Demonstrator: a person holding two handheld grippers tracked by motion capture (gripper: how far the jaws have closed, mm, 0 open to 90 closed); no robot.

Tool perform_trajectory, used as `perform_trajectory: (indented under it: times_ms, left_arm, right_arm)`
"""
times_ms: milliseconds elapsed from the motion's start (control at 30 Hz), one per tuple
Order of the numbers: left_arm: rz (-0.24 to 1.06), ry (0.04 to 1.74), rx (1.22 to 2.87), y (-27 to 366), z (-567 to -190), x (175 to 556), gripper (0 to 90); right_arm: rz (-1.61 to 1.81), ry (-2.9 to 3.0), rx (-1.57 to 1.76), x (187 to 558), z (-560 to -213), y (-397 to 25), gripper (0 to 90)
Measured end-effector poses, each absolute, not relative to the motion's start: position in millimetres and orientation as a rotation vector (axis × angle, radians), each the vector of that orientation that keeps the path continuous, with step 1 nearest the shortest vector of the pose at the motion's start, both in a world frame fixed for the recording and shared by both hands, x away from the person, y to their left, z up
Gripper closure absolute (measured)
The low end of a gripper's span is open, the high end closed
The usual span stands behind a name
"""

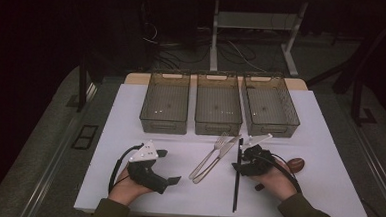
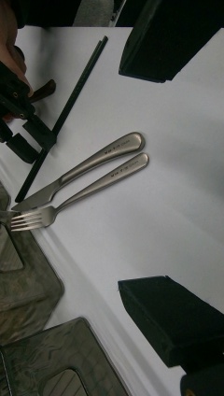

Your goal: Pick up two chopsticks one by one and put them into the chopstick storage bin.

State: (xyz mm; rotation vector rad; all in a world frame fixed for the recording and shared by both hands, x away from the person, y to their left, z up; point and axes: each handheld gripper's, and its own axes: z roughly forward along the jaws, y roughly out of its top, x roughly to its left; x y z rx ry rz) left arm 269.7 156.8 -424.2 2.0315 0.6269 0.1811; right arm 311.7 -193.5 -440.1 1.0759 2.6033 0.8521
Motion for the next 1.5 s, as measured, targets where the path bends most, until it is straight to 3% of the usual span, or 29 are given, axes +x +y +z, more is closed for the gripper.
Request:
perform_trajectory:
  times_ms: [967,1500]
  left_arm:
    - [0.183,0.632,2.031,159.0,-424.1,269.8,0.0]
    - [0.183,0.634,2.031,159.6,-424.0,269.9,0.0]
  right_arm:
    - [0.81,2.654,1.065,306.4,-435.7,-211.6,66.4]
    - [0.798,2.68,1.054,297.3,-435.2,-214.2,64.2]
